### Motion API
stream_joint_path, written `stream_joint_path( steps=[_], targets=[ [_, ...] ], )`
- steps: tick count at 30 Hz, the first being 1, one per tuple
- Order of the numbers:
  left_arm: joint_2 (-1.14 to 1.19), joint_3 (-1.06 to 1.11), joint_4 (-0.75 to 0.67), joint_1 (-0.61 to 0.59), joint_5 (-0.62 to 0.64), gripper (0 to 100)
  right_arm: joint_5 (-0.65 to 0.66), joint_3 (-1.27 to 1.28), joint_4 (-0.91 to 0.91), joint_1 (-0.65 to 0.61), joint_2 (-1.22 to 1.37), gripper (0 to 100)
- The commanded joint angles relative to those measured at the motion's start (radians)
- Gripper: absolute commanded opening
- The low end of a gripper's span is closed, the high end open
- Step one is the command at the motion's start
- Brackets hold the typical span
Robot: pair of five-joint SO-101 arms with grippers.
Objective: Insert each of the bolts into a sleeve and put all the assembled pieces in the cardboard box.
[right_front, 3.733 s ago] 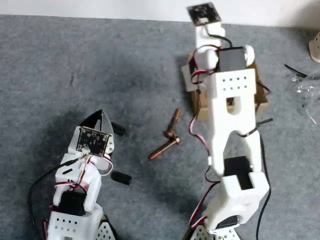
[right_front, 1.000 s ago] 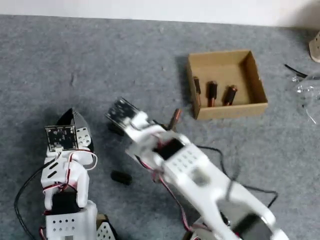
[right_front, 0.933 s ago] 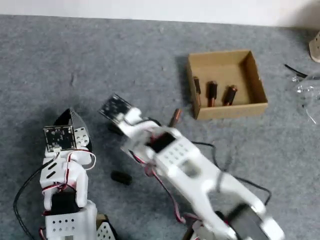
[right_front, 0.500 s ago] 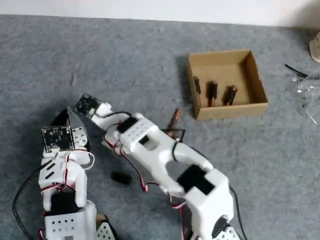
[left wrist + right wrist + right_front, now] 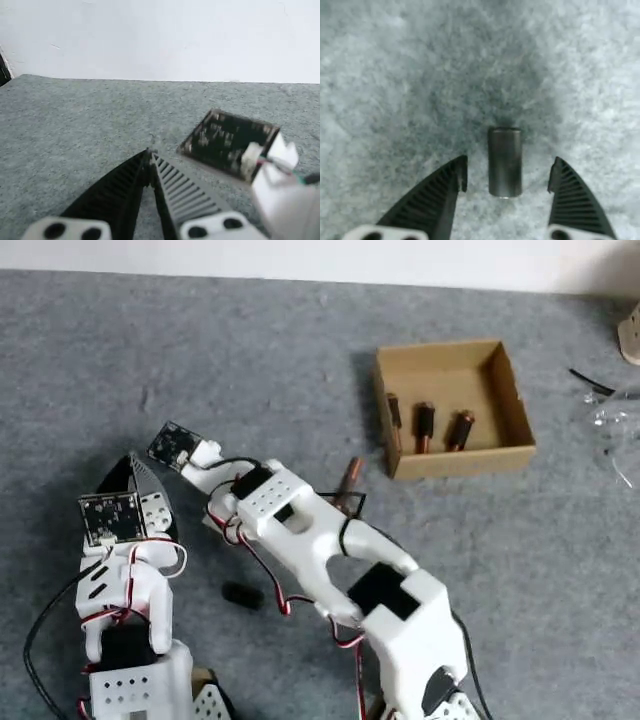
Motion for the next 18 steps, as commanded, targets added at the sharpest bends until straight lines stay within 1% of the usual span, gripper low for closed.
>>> stream_joint_path(
  steps=[1, 5, 15, 16, 18],
  targets=[
    [-0.018, -0.001, -0.025, -0.024, 0.006, 1, 0.015, -0.022, -0.027, 0.018, 0.025, 23.8],
    [-0.018, 0.002, -0.025, -0.022, 0.006, 1, 0.015, -0.025, -0.027, 0.018, 0.079, 23.8],
    [-0.018, 0.004, -0.025, -0.022, 0.006, 1, 0.014, -0.039, -0.028, 0.021, 0.087, 23.2],
    [-0.018, 0.004, -0.025, -0.022, 0.006, 1, 0.014, -0.039, -0.028, 0.022, 0.087, 21.1],
    [-0.018, 0.004, -0.025, -0.022, 0.008, 1, 0.014, -0.039, -0.028, 0.022, 0.087, 13.1]
  ],
)
